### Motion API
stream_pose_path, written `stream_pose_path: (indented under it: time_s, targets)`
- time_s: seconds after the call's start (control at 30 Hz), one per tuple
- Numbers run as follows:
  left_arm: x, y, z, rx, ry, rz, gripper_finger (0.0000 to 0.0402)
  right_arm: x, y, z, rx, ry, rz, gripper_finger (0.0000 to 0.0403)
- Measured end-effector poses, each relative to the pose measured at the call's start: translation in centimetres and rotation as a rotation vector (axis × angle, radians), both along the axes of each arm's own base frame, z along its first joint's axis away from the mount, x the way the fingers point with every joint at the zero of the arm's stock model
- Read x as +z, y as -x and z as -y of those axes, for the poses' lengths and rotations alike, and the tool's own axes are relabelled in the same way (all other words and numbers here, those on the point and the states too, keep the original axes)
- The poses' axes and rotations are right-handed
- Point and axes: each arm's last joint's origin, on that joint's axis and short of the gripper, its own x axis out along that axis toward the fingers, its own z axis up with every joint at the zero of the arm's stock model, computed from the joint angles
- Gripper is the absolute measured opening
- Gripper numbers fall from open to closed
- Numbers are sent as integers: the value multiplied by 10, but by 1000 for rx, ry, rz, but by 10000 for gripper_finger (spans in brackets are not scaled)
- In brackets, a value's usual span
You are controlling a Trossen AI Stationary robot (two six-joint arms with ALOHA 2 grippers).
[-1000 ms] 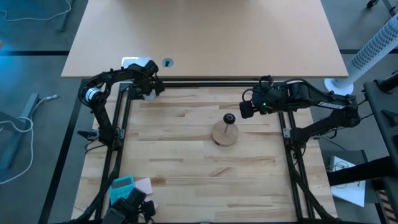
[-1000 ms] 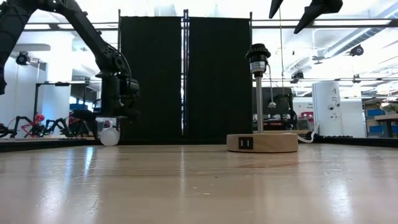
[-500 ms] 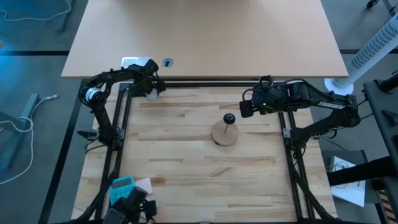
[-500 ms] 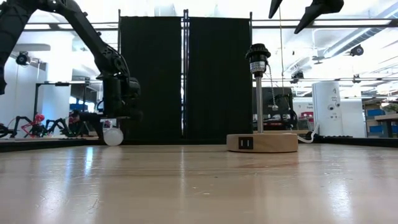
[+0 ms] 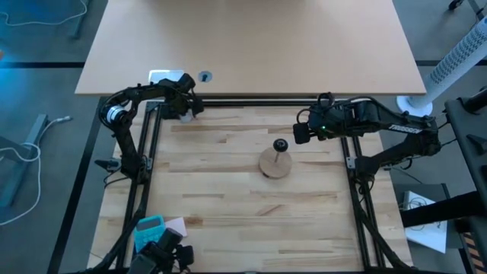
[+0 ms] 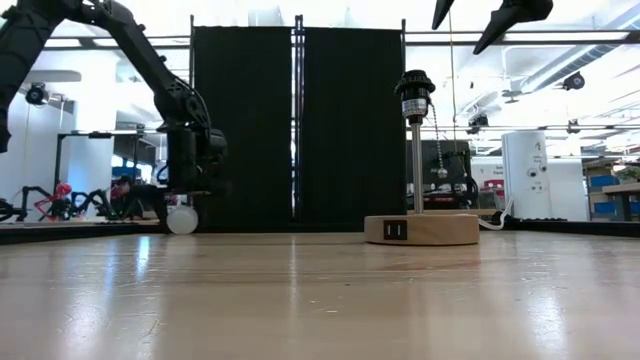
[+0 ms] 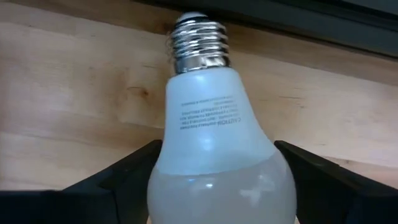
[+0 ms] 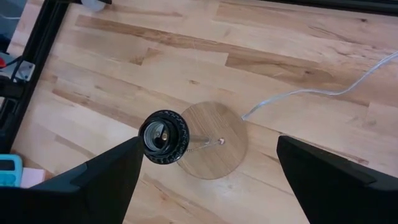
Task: Screw lightbulb
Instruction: Insert the lightbulb into the lamp
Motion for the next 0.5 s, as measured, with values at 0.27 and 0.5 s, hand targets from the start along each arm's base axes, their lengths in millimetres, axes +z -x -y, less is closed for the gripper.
stream_pose_path:
  time_s: [0.27, 0.5]
  targets:
    - [2, -2, 1, -7, 1, 8, 265, 0, 0, 0, 5, 3, -2, 364]
    - [13, -5, 5, -70, -36, 20, 268, 2, 3, 0, 14, 18, 2, 364]
